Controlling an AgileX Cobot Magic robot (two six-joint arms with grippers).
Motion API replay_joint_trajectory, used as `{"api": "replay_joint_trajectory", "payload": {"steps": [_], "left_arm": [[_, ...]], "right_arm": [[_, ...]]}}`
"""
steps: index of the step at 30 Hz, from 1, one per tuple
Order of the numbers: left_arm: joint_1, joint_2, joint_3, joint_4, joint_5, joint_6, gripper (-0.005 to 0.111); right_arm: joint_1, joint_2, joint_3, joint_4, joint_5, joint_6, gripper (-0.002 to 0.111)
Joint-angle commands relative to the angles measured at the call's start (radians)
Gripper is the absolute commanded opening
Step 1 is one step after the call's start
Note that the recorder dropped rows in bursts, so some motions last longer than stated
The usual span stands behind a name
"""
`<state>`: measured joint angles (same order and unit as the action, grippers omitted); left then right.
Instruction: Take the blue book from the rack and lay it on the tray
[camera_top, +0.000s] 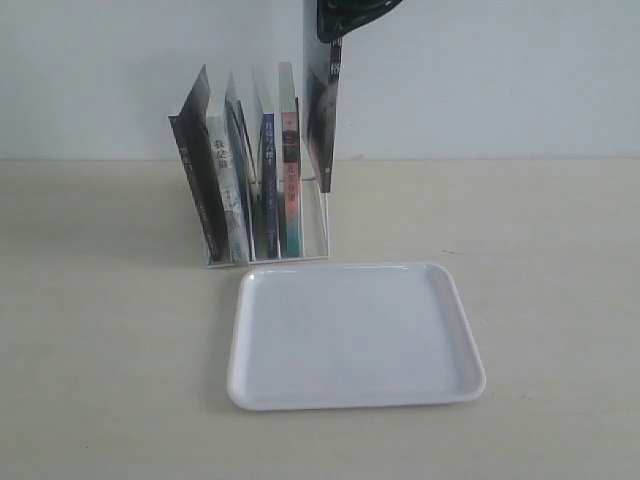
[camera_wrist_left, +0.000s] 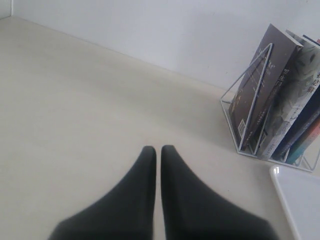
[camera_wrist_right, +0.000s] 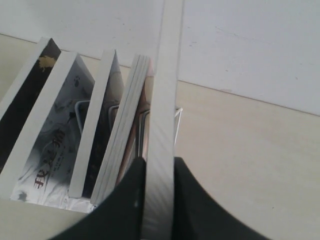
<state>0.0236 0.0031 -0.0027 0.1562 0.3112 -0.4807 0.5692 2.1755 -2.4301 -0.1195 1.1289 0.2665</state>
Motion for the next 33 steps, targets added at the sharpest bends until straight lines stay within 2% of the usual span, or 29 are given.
{"api": "replay_joint_trajectory", "payload": {"steps": [1,11,19,24,33], "left_arm": [[0.002,-0.003,0.003,0.001,-0.004,0.004,0.004],[0.002,-0.003,0.003,0.001,-0.004,0.004,0.004],[0.002,-0.003,0.003,0.001,-0.004,0.004,0.004],[0.002,-0.003,0.003,0.001,-0.004,0.004,0.004],[0.002,-0.003,0.003,0.001,-0.004,0.004,0.004]], "right_arm": [[0.003,-0.014,-0.013,-0.019,-0.027,-0.011,0.000],[0.086,-0.012,-0.013,-0.163,-0.024,0.032,0.000],[0.092,-0.012,0.047,-0.204,-0.026,0.054,0.000],[0.115,-0.014,0.143,-0.211,-0.152,0.060,0.000],[0.120,-0.014,0.331,-0.314,-0.429,0.195,0.000]]}}
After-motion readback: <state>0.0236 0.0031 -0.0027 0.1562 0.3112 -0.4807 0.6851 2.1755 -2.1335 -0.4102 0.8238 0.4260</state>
